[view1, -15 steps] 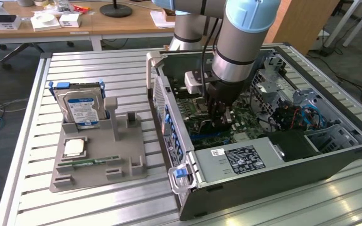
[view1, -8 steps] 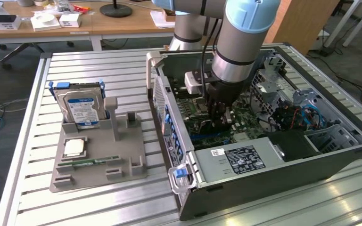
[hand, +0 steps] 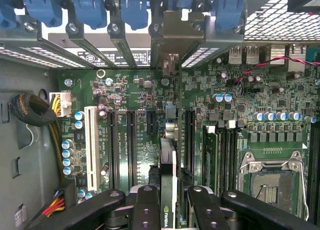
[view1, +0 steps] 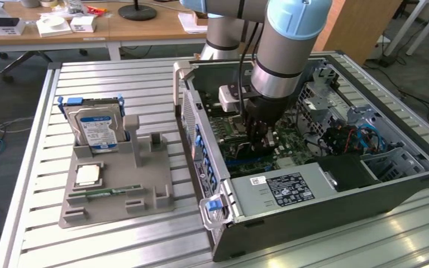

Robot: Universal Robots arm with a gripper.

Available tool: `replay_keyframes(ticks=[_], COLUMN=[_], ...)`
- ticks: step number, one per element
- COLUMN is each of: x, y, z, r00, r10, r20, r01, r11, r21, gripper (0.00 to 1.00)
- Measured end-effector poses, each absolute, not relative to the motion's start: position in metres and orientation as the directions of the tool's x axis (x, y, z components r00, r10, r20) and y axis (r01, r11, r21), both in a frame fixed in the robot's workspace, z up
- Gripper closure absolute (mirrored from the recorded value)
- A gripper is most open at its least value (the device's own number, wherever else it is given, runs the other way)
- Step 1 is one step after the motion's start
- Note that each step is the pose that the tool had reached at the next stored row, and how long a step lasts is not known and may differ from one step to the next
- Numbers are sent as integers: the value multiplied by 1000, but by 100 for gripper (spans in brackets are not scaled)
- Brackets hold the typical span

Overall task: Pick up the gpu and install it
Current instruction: 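Insert the gpu into the slot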

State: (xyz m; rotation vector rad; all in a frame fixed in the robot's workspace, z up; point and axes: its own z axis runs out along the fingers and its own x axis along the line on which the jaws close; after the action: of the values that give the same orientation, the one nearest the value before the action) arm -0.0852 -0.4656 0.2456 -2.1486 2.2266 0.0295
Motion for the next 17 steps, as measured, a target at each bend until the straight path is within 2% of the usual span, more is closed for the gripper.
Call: replay_keyframes(ticks=[17], x=[-85], y=[-466], z=[244], r00=[-35], r10=[-998], r20=[-47], r01=[-999], r11=[36], r21=[-19], gripper=[74])
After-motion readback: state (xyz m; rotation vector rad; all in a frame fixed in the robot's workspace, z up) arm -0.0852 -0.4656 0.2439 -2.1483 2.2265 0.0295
